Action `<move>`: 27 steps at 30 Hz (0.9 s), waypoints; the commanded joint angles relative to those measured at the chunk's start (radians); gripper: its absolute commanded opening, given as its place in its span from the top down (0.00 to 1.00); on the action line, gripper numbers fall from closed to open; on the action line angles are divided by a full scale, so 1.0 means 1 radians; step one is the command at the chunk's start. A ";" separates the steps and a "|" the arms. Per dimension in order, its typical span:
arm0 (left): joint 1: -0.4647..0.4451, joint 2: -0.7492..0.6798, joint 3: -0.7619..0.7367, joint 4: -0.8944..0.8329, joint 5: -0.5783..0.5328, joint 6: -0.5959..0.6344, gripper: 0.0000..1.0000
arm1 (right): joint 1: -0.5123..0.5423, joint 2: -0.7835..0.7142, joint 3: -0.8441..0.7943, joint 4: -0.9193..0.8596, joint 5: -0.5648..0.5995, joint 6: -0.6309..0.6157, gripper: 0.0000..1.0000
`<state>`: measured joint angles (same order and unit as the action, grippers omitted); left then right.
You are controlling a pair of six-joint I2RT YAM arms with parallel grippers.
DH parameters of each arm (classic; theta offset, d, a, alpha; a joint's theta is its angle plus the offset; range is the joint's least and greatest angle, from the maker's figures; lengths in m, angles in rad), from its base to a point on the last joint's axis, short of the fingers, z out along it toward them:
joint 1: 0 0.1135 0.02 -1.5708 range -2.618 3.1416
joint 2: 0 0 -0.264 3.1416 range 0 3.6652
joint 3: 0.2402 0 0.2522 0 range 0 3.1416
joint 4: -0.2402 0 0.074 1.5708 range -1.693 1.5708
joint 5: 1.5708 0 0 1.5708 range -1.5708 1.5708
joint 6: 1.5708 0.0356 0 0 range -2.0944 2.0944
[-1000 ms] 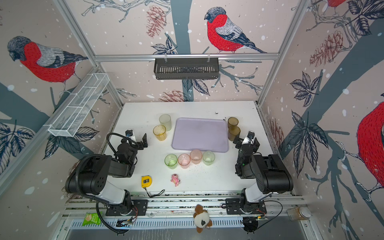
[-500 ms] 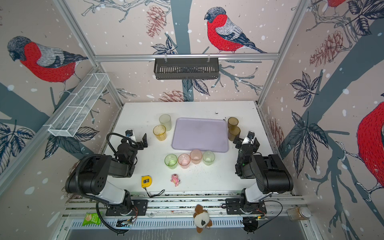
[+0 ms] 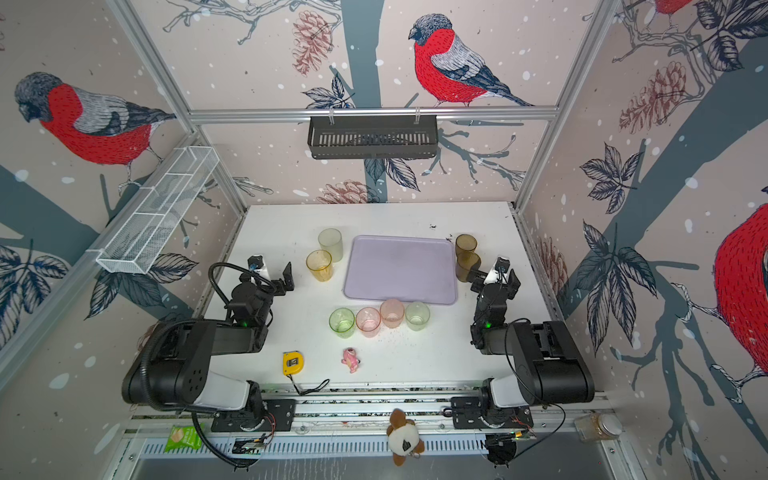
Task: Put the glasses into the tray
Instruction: 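Raise both arms and move the left gripper over the green cup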
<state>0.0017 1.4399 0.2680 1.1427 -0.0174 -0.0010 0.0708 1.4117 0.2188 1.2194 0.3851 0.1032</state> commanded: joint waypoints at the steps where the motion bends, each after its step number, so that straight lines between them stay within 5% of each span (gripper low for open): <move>1: 0.003 -0.053 0.026 -0.097 0.029 -0.008 0.01 | 0.003 -0.051 0.008 -0.074 -0.008 -0.019 0.00; 11: -0.004 -0.271 0.272 -0.739 0.073 -0.118 0.01 | 0.033 -0.301 0.132 -0.467 -0.012 -0.037 0.00; 16: -0.050 -0.315 0.392 -1.022 -0.011 -0.261 0.01 | 0.073 -0.416 0.210 -0.669 -0.023 -0.062 0.00; 27: -0.136 -0.461 0.486 -1.390 0.074 -0.404 0.01 | 0.202 -0.551 0.446 -1.080 0.129 0.009 0.00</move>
<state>-0.1181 1.0077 0.7372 -0.0879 0.0425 -0.3477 0.2668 0.8707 0.6098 0.2871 0.4492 0.0753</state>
